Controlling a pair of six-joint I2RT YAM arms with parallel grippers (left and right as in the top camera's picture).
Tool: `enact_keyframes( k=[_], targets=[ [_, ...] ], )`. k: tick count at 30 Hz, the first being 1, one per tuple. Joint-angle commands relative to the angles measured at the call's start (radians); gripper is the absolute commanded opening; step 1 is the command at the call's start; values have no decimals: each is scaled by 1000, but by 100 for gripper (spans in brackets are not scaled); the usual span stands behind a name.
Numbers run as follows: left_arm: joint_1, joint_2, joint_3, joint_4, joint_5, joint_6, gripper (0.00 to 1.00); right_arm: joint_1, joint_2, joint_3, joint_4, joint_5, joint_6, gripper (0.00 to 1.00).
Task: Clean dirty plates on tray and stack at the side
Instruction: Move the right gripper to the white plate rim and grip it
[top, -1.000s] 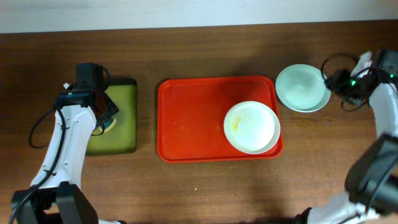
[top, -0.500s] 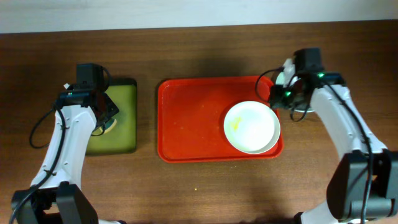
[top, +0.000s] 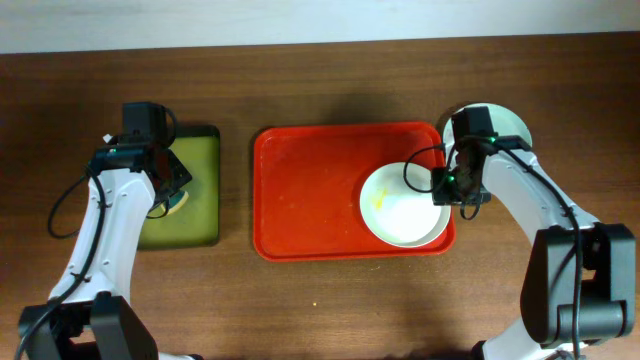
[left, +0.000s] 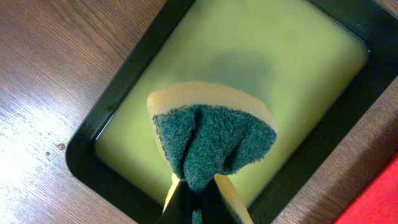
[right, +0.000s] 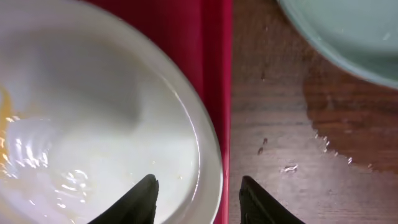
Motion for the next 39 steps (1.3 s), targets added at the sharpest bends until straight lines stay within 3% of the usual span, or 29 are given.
enact_keyframes(
  k=[1,4,8,10,12,17,23,25,37,39],
  targets=[
    [2,-17,-8,-4,4,9,0,3,4,-46,-1,19,6,41],
    [2,-17,-8,-4,4,9,0,3,4,-59,4,19,6,33],
    [2,-17,-8,-4,4,9,0,3,4,-59,5,8,6,30],
    [2,-17,-8,-4,4,9,0,3,4,-59,5,5,6,19],
    [2,-17,-8,-4,4,9,0,3,4,-59,14,-41,6,15],
    [2,-17,-8,-4,4,9,0,11,4,-59,73,-317,5,15],
    [2,-17,-8,-4,4,9,0,14,4,-59,75,-51,75,20],
    [2,-17,-8,-4,4,9,0,15,5,-61,82,-44,74,25],
    [2,-17,-8,-4,4,9,0,43,6,-135,216,-170,115,25],
    [2,-17,-8,-4,4,9,0,42,5,-134,219,-131,115,19]
  ],
)
